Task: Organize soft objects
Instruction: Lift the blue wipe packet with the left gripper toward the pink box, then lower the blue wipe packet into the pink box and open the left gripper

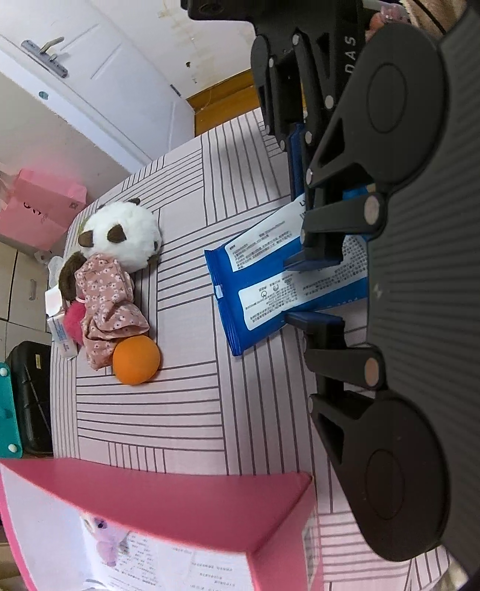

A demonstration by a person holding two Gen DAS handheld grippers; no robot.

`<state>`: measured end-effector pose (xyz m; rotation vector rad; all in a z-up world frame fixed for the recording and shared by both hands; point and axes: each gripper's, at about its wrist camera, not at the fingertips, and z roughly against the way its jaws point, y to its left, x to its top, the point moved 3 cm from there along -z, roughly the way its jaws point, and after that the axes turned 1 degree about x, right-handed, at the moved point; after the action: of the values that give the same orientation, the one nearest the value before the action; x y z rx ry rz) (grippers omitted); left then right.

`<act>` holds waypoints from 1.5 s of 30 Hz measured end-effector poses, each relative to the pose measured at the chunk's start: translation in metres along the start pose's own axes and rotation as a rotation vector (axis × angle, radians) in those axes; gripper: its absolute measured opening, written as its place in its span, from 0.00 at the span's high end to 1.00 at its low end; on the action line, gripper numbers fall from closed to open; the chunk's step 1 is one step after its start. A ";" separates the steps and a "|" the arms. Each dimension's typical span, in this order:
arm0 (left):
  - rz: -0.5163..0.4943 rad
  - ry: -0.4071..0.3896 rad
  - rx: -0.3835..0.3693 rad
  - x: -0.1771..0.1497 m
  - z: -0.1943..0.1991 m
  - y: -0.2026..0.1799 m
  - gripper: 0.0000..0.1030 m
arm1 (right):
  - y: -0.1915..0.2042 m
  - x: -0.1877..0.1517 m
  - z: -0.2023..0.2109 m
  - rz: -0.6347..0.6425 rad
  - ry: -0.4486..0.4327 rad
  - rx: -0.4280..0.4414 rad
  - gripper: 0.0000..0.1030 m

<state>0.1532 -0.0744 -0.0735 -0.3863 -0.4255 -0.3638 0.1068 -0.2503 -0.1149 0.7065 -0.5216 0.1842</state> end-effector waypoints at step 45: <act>0.025 -0.266 0.106 -0.013 0.173 0.048 0.79 | 0.157 0.052 0.012 0.268 -0.029 0.139 0.84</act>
<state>0.1053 0.0450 0.0528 -0.3367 -0.6967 -0.2649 0.0948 -0.1404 0.0094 0.7734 -0.6349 0.4650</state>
